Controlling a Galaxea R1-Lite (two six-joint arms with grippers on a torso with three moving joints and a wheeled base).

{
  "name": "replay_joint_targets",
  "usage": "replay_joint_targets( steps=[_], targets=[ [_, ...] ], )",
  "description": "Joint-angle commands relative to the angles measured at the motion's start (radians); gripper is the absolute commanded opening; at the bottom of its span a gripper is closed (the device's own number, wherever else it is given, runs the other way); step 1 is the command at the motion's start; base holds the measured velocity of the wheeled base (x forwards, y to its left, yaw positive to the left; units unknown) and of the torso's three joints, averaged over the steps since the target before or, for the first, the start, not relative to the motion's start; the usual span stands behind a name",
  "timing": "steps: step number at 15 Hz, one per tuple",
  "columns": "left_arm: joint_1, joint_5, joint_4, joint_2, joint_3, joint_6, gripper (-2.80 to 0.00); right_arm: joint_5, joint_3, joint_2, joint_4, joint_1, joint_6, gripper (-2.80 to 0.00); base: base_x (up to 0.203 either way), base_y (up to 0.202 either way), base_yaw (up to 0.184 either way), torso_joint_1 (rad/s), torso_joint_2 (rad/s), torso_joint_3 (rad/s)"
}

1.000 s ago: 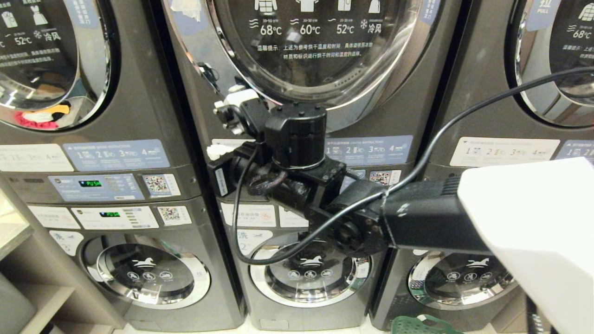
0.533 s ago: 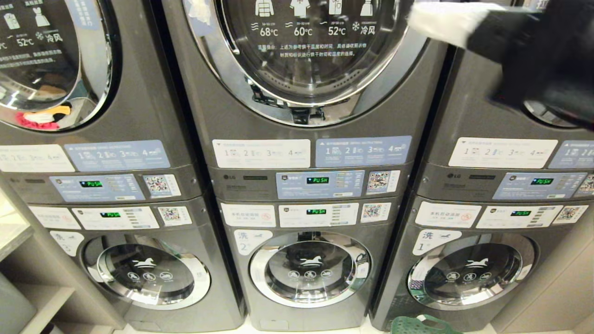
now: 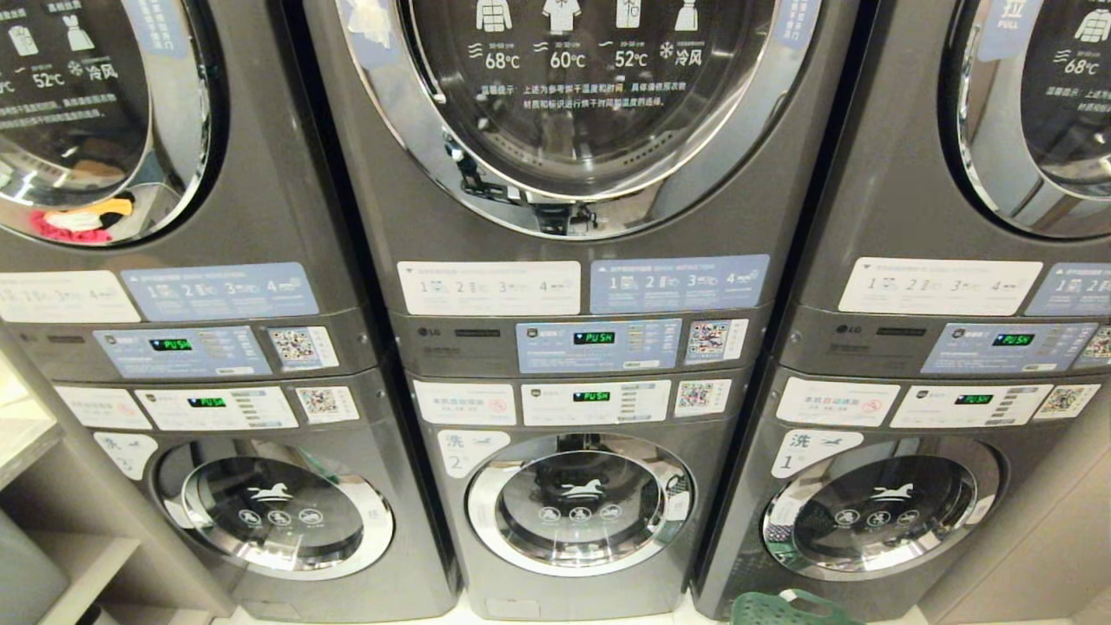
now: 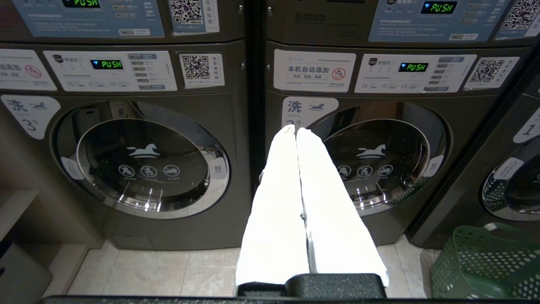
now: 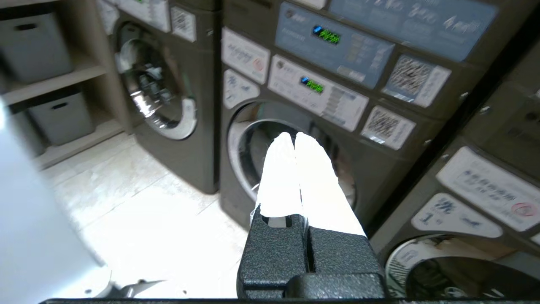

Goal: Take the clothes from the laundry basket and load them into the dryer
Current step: Close the dryer

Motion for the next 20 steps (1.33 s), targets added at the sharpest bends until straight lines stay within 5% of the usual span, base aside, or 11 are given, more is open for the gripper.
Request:
replay_joint_targets(
  steps=[1, 3, 4, 7, 14, 16, 20],
  targets=[
    [0.0, 0.001, 0.0, 0.0, 0.0, -0.001, -2.8, 0.085, 0.045, -0.295, 0.182, -0.003, 0.0, -2.8, 0.0, 0.0, 0.0, 0.0, 0.0, 0.0],
    [0.0, 0.001, 0.0, 0.0, 0.0, 0.002, -2.8, 0.299, 0.034, -0.364, 0.446, -0.003, 0.013, -2.8, 0.0, 0.0, 0.0, 0.0, 0.0, 0.0],
    [0.0, 0.001, 0.0, 0.0, 0.0, 0.002, -2.8, 0.314, 0.029, -0.364, 0.477, 0.0, 0.037, -2.8, 0.0, 0.0, 0.0, 0.0, 0.0, 0.0],
    [0.0, 0.001, 0.0, 0.0, 0.0, 0.002, -2.8, 0.23, 0.024, -0.364, 0.463, -0.029, 0.139, -2.8, 0.0, 0.0, 0.0, 0.0, 0.0, 0.0],
    [0.0, 0.001, 0.0, 0.0, 0.0, 0.002, -2.8, 0.214, 0.024, -0.32, 0.463, -0.182, 0.148, -2.8, 0.0, 0.0, 0.0, 0.0, 0.0, 0.0],
    [0.0, 0.001, 0.0, 0.0, 0.0, 0.0, -2.8, 0.214, 0.024, -0.225, 0.463, -0.281, 0.15, -2.8, 0.0, 0.0, 0.0, 0.0, 0.0, 0.0],
    [0.0, 0.001, 0.0, 0.0, 0.0, 0.0, -2.8, 0.207, 0.023, -0.201, 0.463, -0.288, 0.155, -2.8, 0.0, 0.0, 0.0, 0.0, 0.0, 0.0]
  ],
)
